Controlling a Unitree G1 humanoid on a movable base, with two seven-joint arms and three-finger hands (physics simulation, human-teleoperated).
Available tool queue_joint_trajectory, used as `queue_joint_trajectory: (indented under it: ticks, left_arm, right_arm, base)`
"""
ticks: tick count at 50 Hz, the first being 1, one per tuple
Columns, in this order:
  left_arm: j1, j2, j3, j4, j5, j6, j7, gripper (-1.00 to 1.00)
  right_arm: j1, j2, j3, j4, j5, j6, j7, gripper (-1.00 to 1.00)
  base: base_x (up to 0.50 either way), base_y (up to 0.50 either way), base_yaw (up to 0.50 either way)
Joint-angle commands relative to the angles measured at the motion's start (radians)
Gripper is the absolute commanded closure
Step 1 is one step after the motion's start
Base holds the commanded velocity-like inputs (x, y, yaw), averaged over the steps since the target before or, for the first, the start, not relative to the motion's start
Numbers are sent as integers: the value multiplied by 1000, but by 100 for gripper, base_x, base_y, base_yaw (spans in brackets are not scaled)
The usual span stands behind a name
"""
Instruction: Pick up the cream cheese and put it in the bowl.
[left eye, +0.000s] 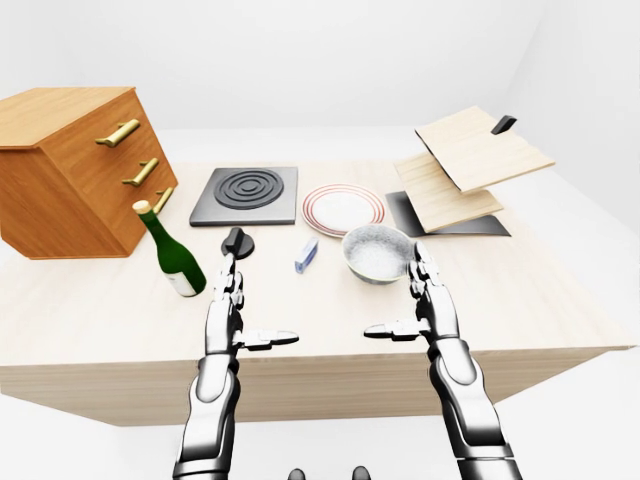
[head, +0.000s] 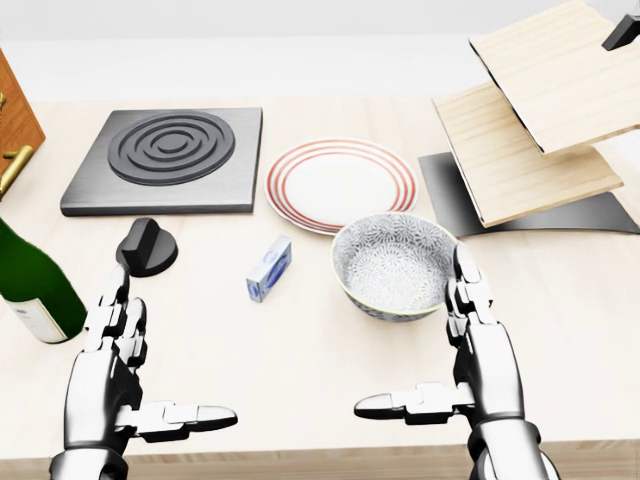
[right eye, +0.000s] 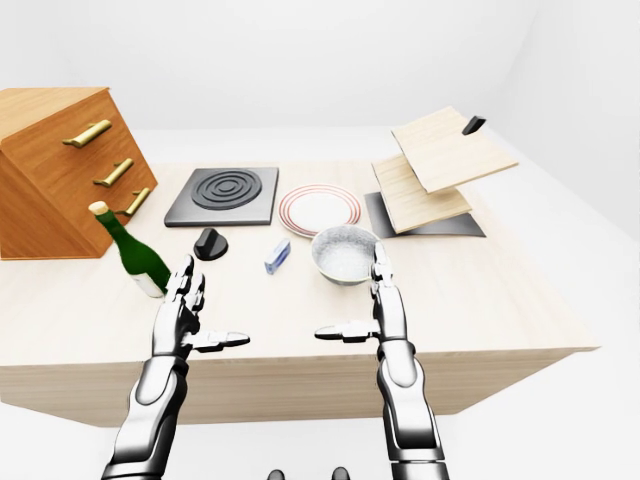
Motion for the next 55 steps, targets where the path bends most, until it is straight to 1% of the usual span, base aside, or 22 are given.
queue_joint_trajectory:
  ticks: [1, 9, 14, 19, 21, 23, 24, 25, 28, 29, 30, 31, 33, 35, 39, 41, 44, 46, 48, 52, 55]
  left_arm:
    - [0, 0, 0, 8, 4, 0, -1, -100]
    - [0, 0, 1, 7, 0, 0, -4, -100]
    - [-6, 0, -2, 27, 7, 0, -3, -100]
    - [-14, 2, 2, 28, -1, 0, -3, -100]
    - [-15, 3, 3, 24, -2, 0, -3, -100]
    - [-16, 4, 2, 10, -1, 4, -4, -100]
    - [-19, 5, 0, -7, 3, 20, -1, -100]
    - [-23, 5, 2, -17, 0, 33, -1, -100]
    - [-40, 9, -4, -107, 12, 125, 2, -100]
    - [-41, 9, -4, -108, 13, 127, 1, -100]
    - [-77, 17, 6, -105, 6, 164, -3, -100]
    - [-104, 23, 14, -106, -2, 175, -4, -100]
    - [-172, 38, 35, -99, -30, 175, -10, -100]
    - [-215, 50, 44, -127, -46, 175, -3, -100]
    - [-335, 84, 45, -156, -16, 175, 23, -100]
    - [-415, 102, 46, -178, -9, 175, 31, -100]
    - [-479, 110, 43, -154, 1, 175, 28, -100]
    - [-495, 112, 38, -147, 17, 175, 38, -100]
    - [-497, 108, 39, -129, 9, 175, 28, -100]
    - [-508, 107, 41, -54, 9, 175, 29, -100]
    - [-518, 113, 50, -59, -6, 175, 29, -100]
  right_arm:
    - [3, 0, 4, 7, -5, -7, 5, -100]
    - [1, 1, 6, 16, -7, -12, 6, -100]
    - [-6, 2, -5, 25, 6, -22, 3, -100]
    - [-13, -4, -15, 19, 16, -7, 3, -100]
    - [-23, -8, -23, 29, 21, -8, 4, -100]
    - [-28, -13, -31, 18, 27, 3, 5, -100]
    - [-33, -16, -39, 3, 30, 12, 1, -100]
    - [-41, -18, -47, -9, 32, 36, -6, -100]
    - [-71, -38, -78, -101, 64, 36, 8, -100]
    - [-72, -39, -79, -102, 64, 36, 8, -100]
    - [-106, -49, -104, -140, 91, 36, 8, -100]
    - [-134, -61, -116, -142, 97, 36, 4, -100]
    - [-174, -77, -123, -160, 96, 36, -5, -100]
    - [-194, -81, -120, -164, 86, 36, -12, -100]
    - [-239, -86, -110, -158, 76, 36, -19, -100]
    - [-280, -90, -102, -120, 65, 36, -20, -100]
    - [-339, -102, -110, -71, 66, 36, -21, -100]
    - [-362, -107, -115, -61, 78, 36, -20, -100]
    - [-368, -109, -112, -63, 86, 36, -20, -100]
    - [-364, -104, -98, -53, 76, 36, -25, -100]
    - [-358, -99, -96, -36, 75, 36, -24, -100]
  base:
    - [0, -41, 0]
    - [0, -41, 0]
    - [0, -44, 0]
    - [0, -5, 0]
    - [0, 0, 0]
    - [0, 0, 0]
    - [0, 0, 0]
    - [0, 0, 0]
    - [0, 0, 0]
    - [0, 0, 0]
    - [0, 0, 0]
    - [0, 0, 0]
    - [0, 0, 0]
    - [0, 0, 0]
    - [0, 0, 0]
    - [0, 0, 0]
    - [0, 0, 0]
    - [0, 0, 0]
    - [0, 0, 0]
    - [0, 0, 0]
    - [0, 0, 0]
